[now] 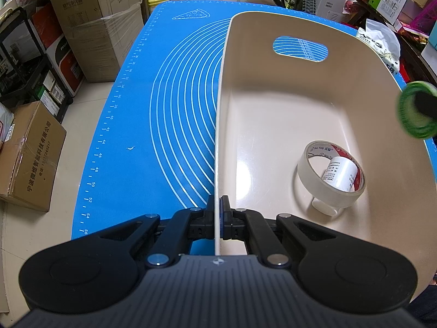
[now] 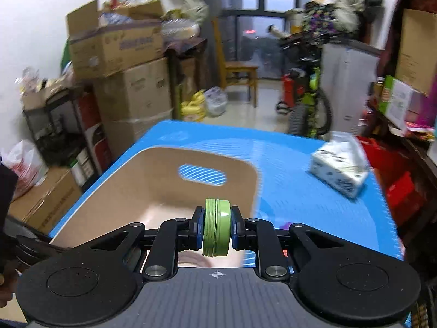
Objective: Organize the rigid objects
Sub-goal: 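Drop the green tape roll inside the clear tape roll in the basket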
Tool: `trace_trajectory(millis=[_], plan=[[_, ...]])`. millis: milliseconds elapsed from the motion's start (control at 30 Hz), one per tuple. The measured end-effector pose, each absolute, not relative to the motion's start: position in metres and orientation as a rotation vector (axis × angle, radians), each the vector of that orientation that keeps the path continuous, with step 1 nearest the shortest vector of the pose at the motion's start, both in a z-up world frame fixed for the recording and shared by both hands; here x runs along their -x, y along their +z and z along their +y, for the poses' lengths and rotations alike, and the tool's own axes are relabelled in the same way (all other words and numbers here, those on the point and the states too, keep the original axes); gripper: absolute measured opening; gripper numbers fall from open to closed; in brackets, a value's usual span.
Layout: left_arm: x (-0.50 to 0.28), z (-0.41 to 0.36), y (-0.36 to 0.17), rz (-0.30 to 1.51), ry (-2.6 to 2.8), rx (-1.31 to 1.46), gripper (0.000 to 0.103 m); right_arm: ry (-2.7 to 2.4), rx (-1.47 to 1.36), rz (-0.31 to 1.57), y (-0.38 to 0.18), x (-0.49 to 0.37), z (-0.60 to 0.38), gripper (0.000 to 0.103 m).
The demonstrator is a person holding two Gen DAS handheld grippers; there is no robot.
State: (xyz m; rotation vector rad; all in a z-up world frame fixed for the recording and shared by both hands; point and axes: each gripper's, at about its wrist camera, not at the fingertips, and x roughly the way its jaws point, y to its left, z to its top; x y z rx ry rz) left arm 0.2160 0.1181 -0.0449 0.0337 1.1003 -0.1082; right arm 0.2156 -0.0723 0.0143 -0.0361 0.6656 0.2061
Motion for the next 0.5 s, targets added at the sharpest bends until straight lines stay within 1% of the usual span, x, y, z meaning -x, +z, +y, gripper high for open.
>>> trace_trajectory(millis=[367,500], plan=[[-0.216,0.118,-0.045,1.100,-0.108,-0.034,0.003,0.311,0.138,0.794,-0.020,-0.237,-0.020,0.029],[-0.216,0.117,-0.045,1.100,-0.108,-0.034,0.003,0.330,0.164,0.871,-0.033,-0.242,-0.010,0.029]])
